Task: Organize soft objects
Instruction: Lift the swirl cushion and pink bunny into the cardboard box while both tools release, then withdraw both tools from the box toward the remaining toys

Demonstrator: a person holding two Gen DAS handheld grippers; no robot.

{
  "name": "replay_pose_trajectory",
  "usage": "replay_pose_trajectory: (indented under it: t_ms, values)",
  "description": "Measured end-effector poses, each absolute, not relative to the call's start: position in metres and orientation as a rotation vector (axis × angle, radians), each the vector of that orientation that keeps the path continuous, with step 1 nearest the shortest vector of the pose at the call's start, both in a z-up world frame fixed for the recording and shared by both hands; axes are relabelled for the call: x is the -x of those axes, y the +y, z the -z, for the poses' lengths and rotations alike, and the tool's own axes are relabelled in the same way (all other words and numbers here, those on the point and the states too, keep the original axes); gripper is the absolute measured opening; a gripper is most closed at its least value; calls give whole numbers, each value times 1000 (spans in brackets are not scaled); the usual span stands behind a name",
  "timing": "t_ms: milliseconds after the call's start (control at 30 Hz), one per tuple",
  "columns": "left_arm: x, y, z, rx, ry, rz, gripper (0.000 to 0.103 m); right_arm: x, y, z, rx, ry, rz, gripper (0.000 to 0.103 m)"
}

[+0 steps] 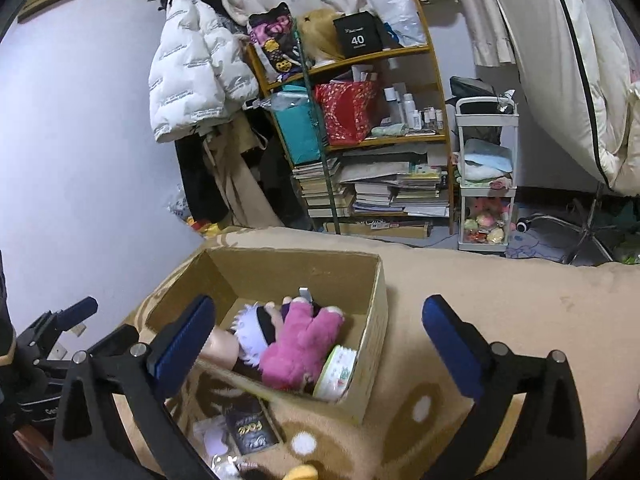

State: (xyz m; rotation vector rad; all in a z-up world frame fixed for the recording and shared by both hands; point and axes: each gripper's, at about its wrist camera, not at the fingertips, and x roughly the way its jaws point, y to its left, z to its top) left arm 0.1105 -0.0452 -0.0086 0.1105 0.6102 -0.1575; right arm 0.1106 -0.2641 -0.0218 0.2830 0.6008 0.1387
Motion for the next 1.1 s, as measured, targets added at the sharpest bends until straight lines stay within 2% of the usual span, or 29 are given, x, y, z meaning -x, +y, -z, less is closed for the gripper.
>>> replay_pose_trajectory:
  t_ms: [667,1100]
  values:
    - [-22,-20,-21,-79,646,109,99,-10,-250,-20,-240,603,-156,103]
    - [-13,-42,8,-131,728,171,99,-7,-249,5,-235,709,-170,103]
